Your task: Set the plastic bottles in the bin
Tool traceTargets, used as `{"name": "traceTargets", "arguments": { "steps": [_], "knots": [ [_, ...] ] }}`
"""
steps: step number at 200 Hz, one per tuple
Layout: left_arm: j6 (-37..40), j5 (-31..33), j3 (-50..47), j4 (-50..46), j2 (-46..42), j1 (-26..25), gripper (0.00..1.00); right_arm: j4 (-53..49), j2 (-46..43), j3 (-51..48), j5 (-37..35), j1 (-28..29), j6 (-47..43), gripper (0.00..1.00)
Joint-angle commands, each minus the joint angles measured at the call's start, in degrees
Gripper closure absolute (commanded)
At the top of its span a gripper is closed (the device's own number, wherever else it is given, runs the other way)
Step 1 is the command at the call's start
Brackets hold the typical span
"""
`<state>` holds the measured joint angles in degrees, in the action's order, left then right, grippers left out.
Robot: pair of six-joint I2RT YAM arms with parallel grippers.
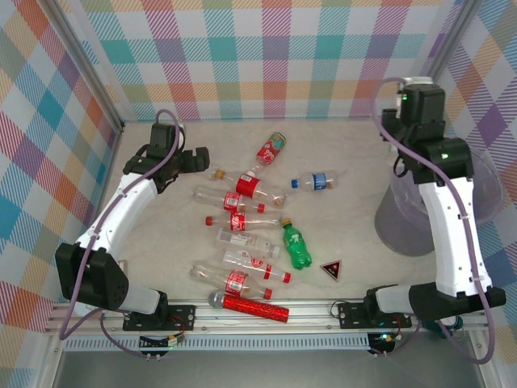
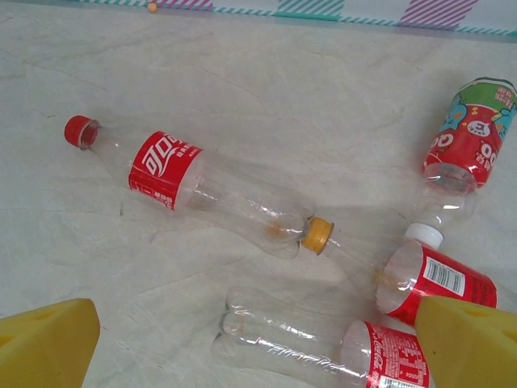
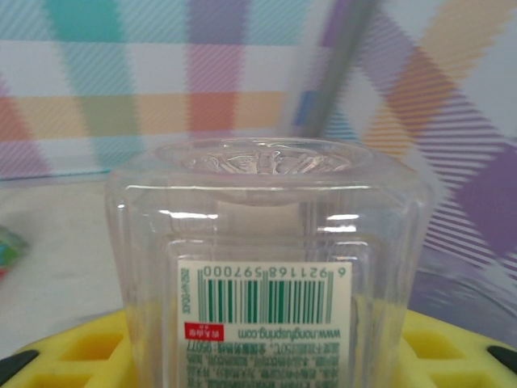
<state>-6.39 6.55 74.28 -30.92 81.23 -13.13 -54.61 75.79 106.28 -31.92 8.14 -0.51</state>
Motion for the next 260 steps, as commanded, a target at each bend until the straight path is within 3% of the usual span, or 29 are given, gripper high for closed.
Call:
{"name": "traceTargets", "arguments": {
  "steps": [1, 44, 76, 162, 228, 260],
  "knots": [
    [0.2, 1.0, -0.7, 0.4, -2.3, -0.5, 0.00, -1.6, -1.6, -1.2, -1.4, -6.0, -1.3, 0.52],
    [0.7, 1.7, -1.0, 0.6, -3.3, -0.6, 0.00, -3.2, -4.4, -8.0, 6.5, -17.8, 1.6, 0.51],
    [0.0, -0.3, -0.7, 0.4, -2.8, -0.5, 0.00, -2.7, -6.2, -17.5, 11.6, -21.0, 3.9, 0.51],
    [-4.1, -2.5, 4.0, -6.6, 2.2, -0.6, 0.00, 6.5, -8.1, -39.1, 25.0, -21.1, 10.7, 0.50],
    [-14.0, -5.2, -6.2, -5.7, -1.2, -0.9, 0.00, 10.5, -6.0, -39.3, 38.9, -17.7, 10.4, 0.49],
    [-18.2, -5.5, -12.8, -4.3, -3.3, -1.2, 0.00, 13.2, -3.1, -38.0, 40.8, -12.6, 10.7, 0.49]
  ]
}}
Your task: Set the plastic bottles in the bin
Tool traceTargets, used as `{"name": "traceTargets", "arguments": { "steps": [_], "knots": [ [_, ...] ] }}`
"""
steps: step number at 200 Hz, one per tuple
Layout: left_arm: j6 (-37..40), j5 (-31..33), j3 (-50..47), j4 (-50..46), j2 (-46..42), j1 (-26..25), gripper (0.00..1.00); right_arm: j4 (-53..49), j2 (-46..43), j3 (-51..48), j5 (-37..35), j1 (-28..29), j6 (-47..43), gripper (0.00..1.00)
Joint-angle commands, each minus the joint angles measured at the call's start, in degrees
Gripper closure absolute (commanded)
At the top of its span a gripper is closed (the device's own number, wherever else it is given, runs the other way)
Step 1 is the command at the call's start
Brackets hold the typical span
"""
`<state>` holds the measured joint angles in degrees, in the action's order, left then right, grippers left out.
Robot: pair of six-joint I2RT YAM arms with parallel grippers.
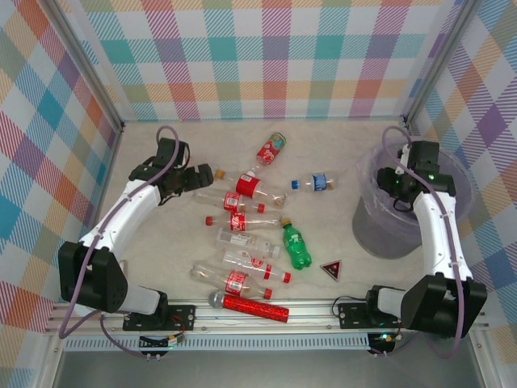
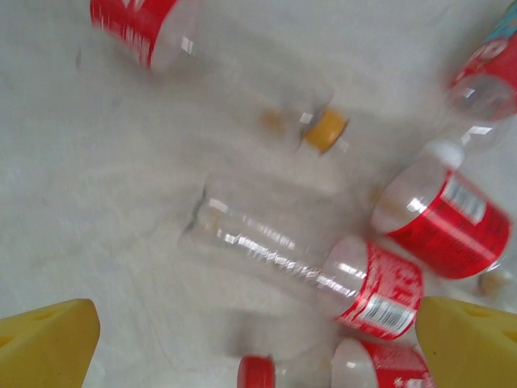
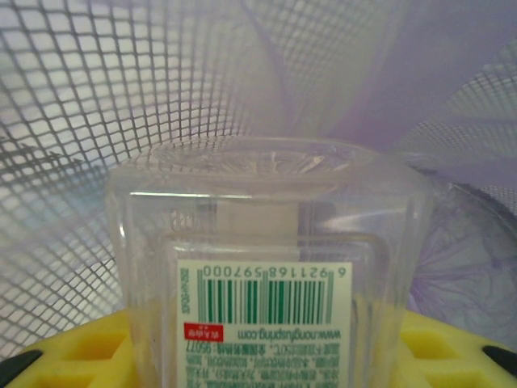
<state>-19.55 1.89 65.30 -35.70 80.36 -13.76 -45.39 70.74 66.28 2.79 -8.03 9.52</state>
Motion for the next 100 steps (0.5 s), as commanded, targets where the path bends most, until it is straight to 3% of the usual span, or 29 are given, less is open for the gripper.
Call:
{"name": "traceTargets", "arguments": {
  "steps": [1, 68, 100],
  "knots": [
    [-5.2, -0.8, -4.0, 0.5, -2.5, -0.6, 0.00, 4.0, 2.0, 2.1, 6.2, 3.7, 0.7, 0.49],
    [-10.3, 2.3, -10.4, 1.1, -7.3, -2.3, 0.00, 10.6, 11.0, 6.4, 8.3, 17.0, 2.7, 0.48],
    [-11.3, 6.0, -8.5, 1.2, -7.7, -5.2, 0.00, 8.7, 11.2, 8.2, 3.0, 17.5, 0.2, 0.46]
  ]
}}
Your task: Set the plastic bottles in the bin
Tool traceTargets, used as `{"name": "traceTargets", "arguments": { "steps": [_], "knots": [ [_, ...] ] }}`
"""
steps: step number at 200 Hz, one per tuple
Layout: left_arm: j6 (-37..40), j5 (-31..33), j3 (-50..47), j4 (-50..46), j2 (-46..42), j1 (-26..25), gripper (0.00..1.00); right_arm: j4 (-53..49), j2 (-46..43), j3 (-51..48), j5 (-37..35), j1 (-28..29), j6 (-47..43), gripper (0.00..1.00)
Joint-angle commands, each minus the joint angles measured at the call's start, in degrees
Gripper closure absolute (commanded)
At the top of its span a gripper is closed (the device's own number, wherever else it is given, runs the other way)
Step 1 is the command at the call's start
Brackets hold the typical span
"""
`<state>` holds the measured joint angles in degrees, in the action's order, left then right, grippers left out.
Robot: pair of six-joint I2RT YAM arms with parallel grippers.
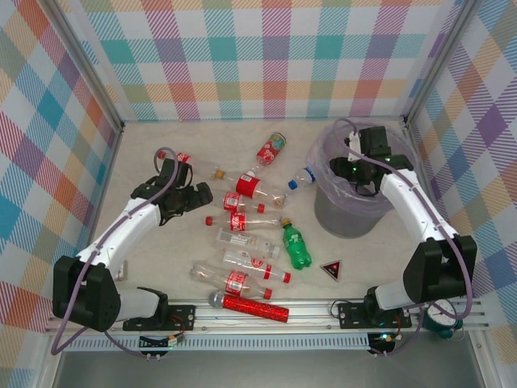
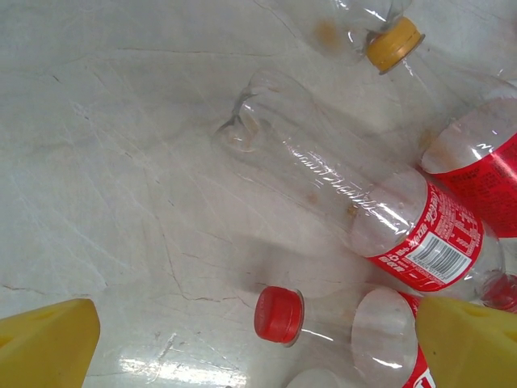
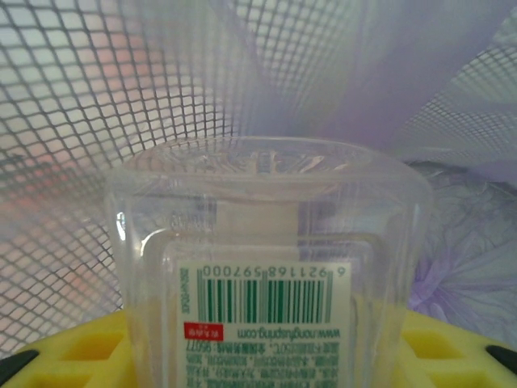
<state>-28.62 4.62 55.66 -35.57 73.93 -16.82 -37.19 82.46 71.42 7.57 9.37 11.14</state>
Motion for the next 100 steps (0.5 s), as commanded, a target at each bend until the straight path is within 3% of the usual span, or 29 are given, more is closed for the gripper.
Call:
{"name": "traceTargets", "arguments": {
  "steps": [1, 36, 72, 100],
  "knots": [
    [-2.2, 3.3, 1.1, 1.1, -1.4, -2.3, 0.00, 0.4, -0.5, 3.1, -2.0, 0.1, -1.5, 0.46],
    [-5.9, 2.7, 0.3, 6.3, -1.7, -4.2, 0.02, -2.8, -0.2, 4.6, -7.4, 0.1, -4.9, 0.43],
    [-5.5, 9.2, 2.7, -2.6, -0.9, -9.0, 0.01, -4.6, 0.6, 4.4, -10.7, -0.2, -7.3, 0.37],
    [-6.1, 11.9, 2.3, -5.4, -2.3, -9.6, 0.02, -5.3, 1.7, 5.1, -10.4, -0.2, -7.9, 0.32]
  ]
}}
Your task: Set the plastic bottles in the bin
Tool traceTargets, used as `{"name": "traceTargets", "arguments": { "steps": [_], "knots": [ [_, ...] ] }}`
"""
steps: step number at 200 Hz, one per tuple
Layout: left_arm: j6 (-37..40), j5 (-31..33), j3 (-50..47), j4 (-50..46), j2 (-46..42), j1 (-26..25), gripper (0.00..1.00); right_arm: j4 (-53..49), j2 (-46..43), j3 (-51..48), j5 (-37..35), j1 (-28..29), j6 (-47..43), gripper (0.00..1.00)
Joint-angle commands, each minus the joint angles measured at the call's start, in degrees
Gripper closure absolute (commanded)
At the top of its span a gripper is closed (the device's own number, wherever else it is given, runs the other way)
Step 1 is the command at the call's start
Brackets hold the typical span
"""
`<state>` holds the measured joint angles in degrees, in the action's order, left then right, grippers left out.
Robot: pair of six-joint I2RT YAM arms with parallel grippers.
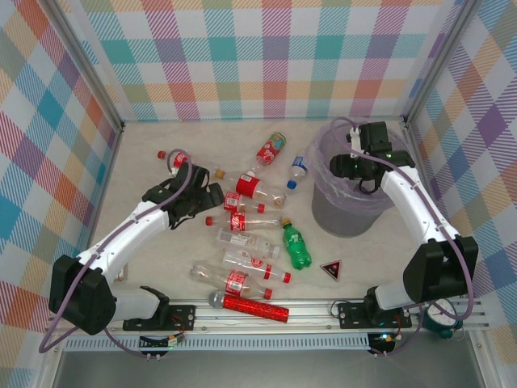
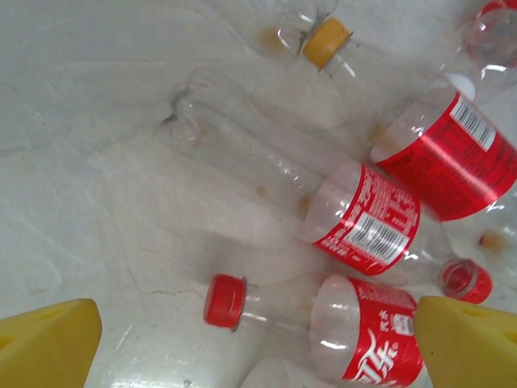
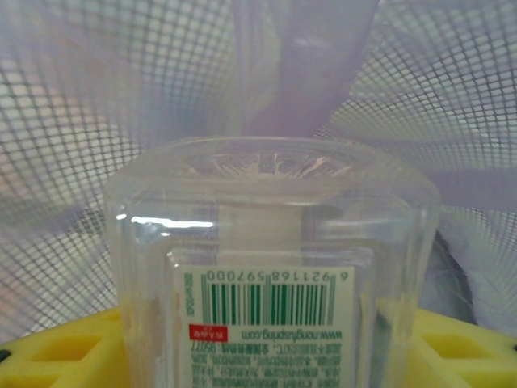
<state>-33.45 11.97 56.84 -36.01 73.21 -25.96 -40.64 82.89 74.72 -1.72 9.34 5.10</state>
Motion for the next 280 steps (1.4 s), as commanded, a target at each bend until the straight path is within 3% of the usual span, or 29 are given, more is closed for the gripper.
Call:
{"name": "traceTargets", "arguments": {
  "steps": [1, 61, 119, 157, 205, 231, 280],
  "knots": [
    [-1.3, 4.5, 1.1, -4.9, -1.6, -0.5, 0.02, -1.8, 1.2, 1.8, -1.1, -0.2, -1.9, 0.32],
    [-2.0, 1.9, 2.7, -0.3, 1.7, 1.0, 0.01, -3.1, -0.3, 3.9, 0.3, -0.2, -2.0, 0.26],
    [-4.9, -6.6, 8.1, 9.9, 10.8, 13.6, 0.02, -7.1, -4.8, 8.6, -0.3, -1.3, -3.3, 0.25],
    [-9.8, -8.7, 15.6, 12.7, 21.2, 17.9, 0.04, -7.3, -8.6, 11.0, 1.8, -2.2, -2.0, 0.25],
    [-13.3, -7.3, 26.0, 12.0, 32.1, 19.7, 0.03, -7.3, -15.6, 11.1, 7.2, -2.2, -1.5, 0.25],
    [-20.8, -9.6, 25.5, 14.8, 34.9, 21.6, 0.00, -6.9, -19.1, 9.8, 11.7, -2.3, 0.3, 0.25],
    [-24.3, -8.8, 29.2, 14.9, 41.7, 21.9, 0.00, -6.2, -20.4, 7.4, 14.6, -2.2, -0.4, 0.25]
  ]
}}
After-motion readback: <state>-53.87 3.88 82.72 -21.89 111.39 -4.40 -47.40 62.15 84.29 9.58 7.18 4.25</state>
